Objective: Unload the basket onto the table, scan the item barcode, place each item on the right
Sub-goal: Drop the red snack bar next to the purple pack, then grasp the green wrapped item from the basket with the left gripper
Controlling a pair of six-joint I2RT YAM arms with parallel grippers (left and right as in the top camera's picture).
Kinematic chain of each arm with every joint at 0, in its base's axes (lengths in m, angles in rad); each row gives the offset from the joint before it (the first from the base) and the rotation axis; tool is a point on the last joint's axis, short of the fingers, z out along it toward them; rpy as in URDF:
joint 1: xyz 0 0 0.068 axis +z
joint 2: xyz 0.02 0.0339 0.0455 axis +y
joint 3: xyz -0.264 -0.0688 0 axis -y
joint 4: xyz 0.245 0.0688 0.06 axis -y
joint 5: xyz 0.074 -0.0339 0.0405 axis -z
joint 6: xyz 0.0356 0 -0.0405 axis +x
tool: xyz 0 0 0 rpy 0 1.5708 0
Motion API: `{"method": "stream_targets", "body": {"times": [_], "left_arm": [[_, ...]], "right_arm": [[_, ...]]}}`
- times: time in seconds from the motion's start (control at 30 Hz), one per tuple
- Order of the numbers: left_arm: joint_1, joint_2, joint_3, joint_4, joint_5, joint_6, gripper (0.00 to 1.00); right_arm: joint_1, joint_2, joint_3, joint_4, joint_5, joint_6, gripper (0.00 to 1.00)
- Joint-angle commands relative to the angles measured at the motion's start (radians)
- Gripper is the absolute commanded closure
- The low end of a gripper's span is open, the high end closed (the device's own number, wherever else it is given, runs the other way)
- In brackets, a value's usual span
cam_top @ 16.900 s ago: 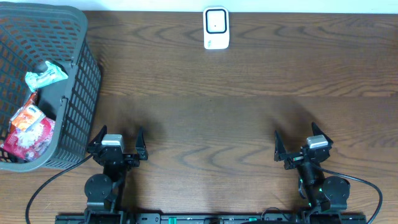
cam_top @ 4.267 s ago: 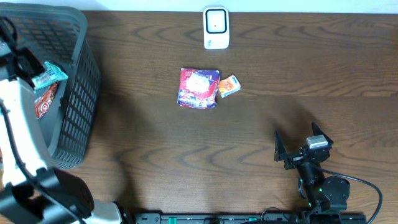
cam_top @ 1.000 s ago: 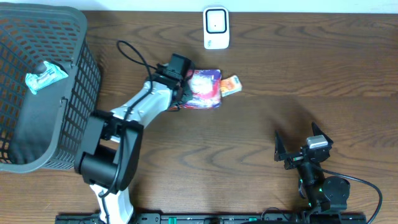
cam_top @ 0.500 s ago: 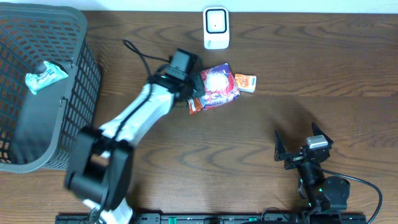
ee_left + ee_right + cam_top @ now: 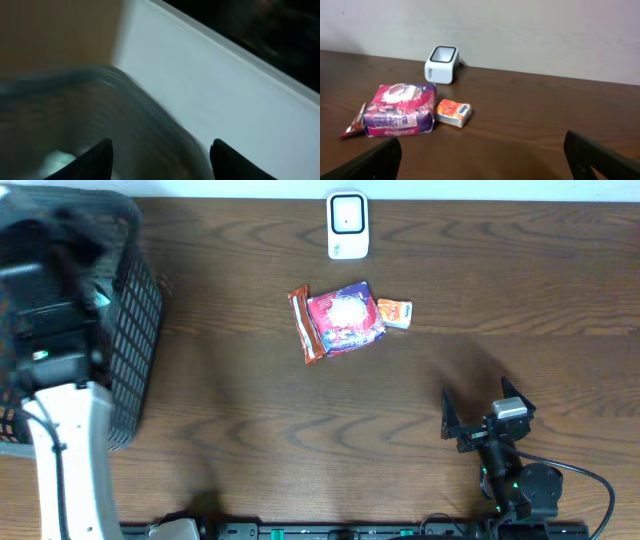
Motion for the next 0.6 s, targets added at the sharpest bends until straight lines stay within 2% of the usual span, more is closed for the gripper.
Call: {"method": "stream_targets", "body": {"times": [0.0, 0.03, 0.2, 0.23, 0.27, 0.37, 0.53, 0.57], "left_arm": [[0.169, 0.054, 0.009, 0.035, -0.055, 0.057, 0.37], [0.198, 0.074, 0.009, 0.044, -0.055, 0.094, 0.37], [0.277, 0.232, 0.009, 0.059, -0.029, 0.475, 0.36], [0.28, 0.254, 0.009, 0.058, -0.012, 0.519, 0.36], [0.283, 0.303, 0.009, 0.047, 0.042, 0.634, 0.33], [0.28, 0.387, 0.009, 0.013, 0.143, 0.857, 0.32], [0.275, 0.498, 0.009, 0.006, 0.157, 1.045, 0.31], [0.275, 0.516, 0.009, 0.006, 0.157, 1.075, 0.24]], "right_arm": [[-0.012, -0.005, -0.003, -0.003, 0.001, -0.012, 0.01], [-0.012, -0.005, -0.003, -0.003, 0.001, -0.012, 0.01], [-0.012, -0.005, -0.003, -0.003, 0.001, -0.012, 0.01], [-0.012, -0.005, -0.003, -0.003, 0.001, -0.012, 0.01], [-0.012, -0.005, -0.003, -0.003, 0.001, -0.012, 0.01], [-0.012, -0.005, -0.003, -0.003, 0.001, -0.012, 0.01], [-0.012, -0.005, -0.003, -0.003, 0.001, -0.012, 0.01], [-0.012, -0.005, -0.003, -0.003, 0.001, -0.012, 0.01]]}}
